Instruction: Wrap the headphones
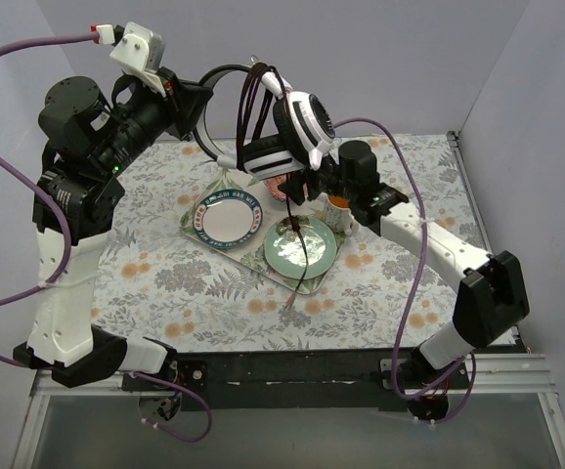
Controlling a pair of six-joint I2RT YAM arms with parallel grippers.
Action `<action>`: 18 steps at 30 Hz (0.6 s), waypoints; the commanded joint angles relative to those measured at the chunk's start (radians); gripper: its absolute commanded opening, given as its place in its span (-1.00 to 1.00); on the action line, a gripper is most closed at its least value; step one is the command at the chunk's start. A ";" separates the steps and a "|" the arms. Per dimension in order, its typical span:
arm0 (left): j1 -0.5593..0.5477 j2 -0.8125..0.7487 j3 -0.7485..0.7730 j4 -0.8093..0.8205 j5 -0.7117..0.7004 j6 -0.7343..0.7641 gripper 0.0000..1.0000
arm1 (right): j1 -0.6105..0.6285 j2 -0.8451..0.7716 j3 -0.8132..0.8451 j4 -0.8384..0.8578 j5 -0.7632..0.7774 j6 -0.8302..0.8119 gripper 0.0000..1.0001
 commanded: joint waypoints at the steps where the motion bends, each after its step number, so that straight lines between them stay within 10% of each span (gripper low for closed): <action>1: -0.002 -0.024 0.027 0.092 -0.045 -0.015 -1.00 | -0.045 -0.134 -0.049 -0.095 0.236 -0.093 0.38; 8: -0.002 -0.010 0.021 0.127 -0.072 -0.009 -1.00 | -0.048 -0.227 -0.076 -0.123 0.343 -0.173 0.61; 18: -0.003 0.042 0.007 0.187 -0.155 0.018 -1.00 | 0.159 -0.212 -0.215 0.294 0.306 -0.182 0.89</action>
